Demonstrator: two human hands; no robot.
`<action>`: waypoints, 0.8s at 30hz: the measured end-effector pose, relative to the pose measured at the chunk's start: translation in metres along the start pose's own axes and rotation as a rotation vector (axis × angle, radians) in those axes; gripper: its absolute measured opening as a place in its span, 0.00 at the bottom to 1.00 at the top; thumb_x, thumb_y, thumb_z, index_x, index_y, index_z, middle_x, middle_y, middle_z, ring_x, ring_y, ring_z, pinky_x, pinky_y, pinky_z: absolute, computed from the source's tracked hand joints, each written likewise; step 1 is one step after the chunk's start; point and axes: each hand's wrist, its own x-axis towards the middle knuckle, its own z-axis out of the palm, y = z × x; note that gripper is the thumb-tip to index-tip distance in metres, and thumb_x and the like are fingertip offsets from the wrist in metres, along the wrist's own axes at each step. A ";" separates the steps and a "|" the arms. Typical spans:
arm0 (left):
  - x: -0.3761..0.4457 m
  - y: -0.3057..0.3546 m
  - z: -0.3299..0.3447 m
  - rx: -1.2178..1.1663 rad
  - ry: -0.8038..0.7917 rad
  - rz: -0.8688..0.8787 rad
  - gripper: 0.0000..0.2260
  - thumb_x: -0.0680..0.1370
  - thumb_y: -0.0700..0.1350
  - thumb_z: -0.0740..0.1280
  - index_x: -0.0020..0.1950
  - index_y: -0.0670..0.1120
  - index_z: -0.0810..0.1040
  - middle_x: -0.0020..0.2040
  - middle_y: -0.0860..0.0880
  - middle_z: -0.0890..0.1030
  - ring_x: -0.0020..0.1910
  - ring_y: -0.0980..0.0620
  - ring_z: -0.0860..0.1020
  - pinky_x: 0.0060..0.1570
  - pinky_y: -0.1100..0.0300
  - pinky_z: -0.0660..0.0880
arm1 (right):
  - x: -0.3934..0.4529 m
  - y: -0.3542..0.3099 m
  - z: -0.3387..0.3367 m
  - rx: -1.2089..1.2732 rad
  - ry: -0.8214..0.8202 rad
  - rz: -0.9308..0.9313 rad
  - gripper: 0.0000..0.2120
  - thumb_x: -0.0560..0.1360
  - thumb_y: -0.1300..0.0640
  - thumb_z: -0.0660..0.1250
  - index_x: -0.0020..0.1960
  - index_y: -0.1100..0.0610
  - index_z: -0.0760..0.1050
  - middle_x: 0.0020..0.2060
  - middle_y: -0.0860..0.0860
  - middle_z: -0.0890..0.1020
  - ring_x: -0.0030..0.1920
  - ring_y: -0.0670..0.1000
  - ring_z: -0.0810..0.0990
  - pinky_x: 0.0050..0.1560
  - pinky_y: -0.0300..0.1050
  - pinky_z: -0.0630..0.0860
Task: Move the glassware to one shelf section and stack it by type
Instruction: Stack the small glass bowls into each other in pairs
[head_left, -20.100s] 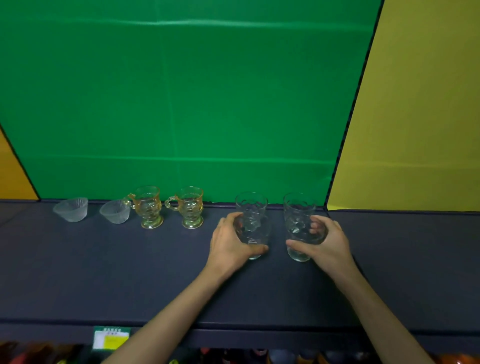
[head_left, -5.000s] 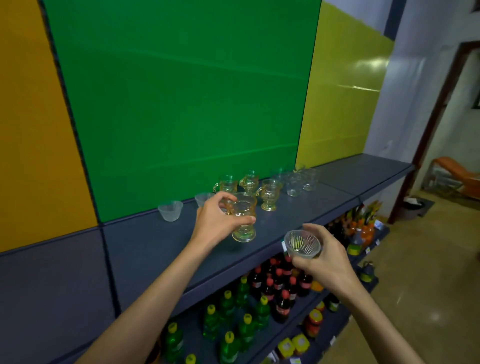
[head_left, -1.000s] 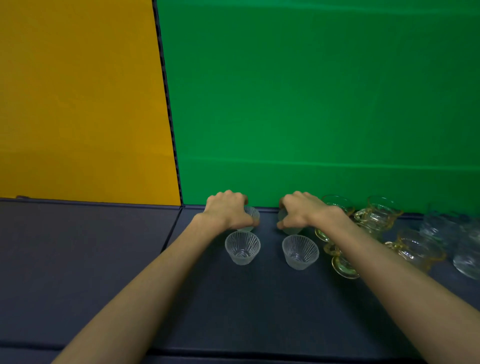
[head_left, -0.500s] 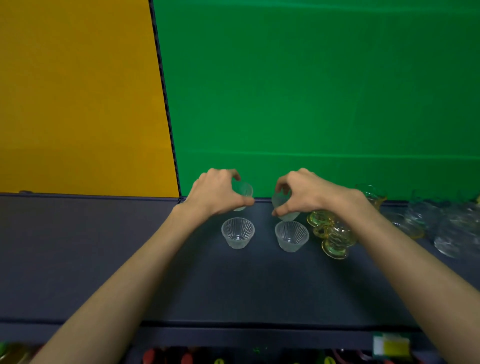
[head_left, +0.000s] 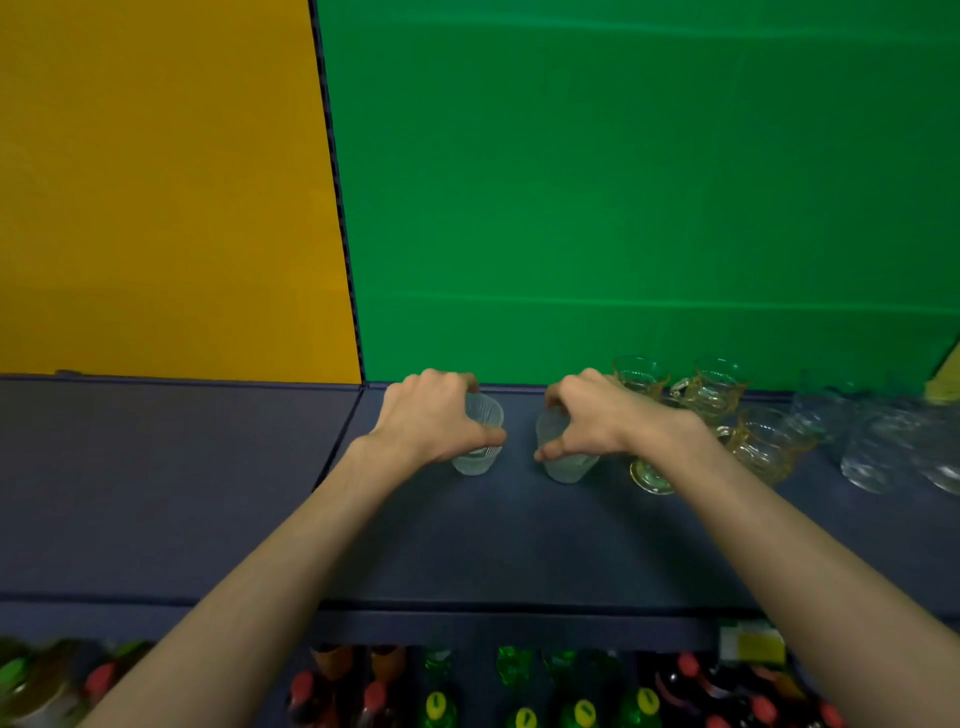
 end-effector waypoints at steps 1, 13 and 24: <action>-0.003 0.000 0.001 0.003 -0.007 -0.007 0.31 0.66 0.68 0.68 0.66 0.55 0.77 0.55 0.48 0.82 0.54 0.43 0.79 0.44 0.55 0.68 | -0.001 0.000 0.004 0.004 -0.002 0.005 0.36 0.62 0.34 0.76 0.62 0.55 0.77 0.55 0.55 0.81 0.54 0.57 0.79 0.53 0.50 0.79; -0.034 -0.018 0.016 -0.136 -0.058 -0.092 0.30 0.66 0.66 0.70 0.64 0.52 0.77 0.60 0.46 0.78 0.56 0.41 0.78 0.51 0.52 0.75 | -0.016 -0.023 0.032 0.114 0.060 -0.047 0.36 0.66 0.31 0.71 0.65 0.54 0.76 0.59 0.54 0.81 0.59 0.58 0.78 0.57 0.51 0.76; -0.079 -0.046 0.016 -0.231 0.026 -0.124 0.37 0.66 0.64 0.71 0.72 0.54 0.70 0.63 0.50 0.77 0.60 0.45 0.77 0.55 0.52 0.75 | -0.038 -0.060 0.059 0.374 0.177 -0.053 0.36 0.65 0.37 0.74 0.69 0.47 0.71 0.58 0.49 0.72 0.63 0.53 0.73 0.61 0.48 0.71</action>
